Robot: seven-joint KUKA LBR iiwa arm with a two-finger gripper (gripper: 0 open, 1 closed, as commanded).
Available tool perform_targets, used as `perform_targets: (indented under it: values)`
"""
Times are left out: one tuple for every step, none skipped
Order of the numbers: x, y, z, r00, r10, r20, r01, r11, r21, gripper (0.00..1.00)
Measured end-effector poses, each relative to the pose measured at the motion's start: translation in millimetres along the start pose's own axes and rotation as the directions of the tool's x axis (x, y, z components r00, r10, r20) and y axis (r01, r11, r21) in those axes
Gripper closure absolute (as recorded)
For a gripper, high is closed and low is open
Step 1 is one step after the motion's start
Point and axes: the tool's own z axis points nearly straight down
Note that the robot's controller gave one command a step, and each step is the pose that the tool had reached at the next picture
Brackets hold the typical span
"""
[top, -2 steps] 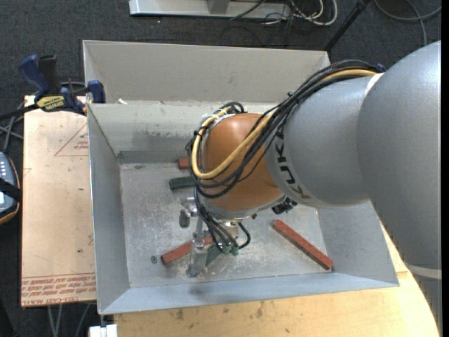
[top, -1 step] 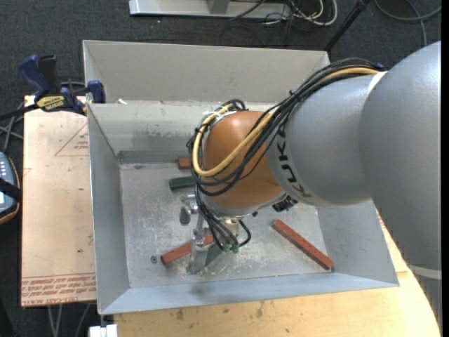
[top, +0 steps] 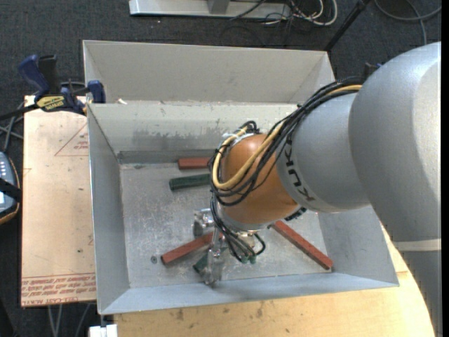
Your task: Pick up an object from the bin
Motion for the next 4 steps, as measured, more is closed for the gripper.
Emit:
perform_targets:
  values:
    - [-2.9,-16.6,30.3,1.000,-0.013,0.011,0.013,1.000,-0.004,0.00]
    - [-0.6,-1.7,2.6,1.000,-0.003,0.000,0.003,1.000,0.000,0.00]
    - [10.8,-3.0,3.1,0.996,-0.089,0.011,0.089,0.996,-0.002,0.00]
    - [-1.1,-1.2,2.7,1.000,-0.002,-0.001,0.002,1.000,0.000,1.00]
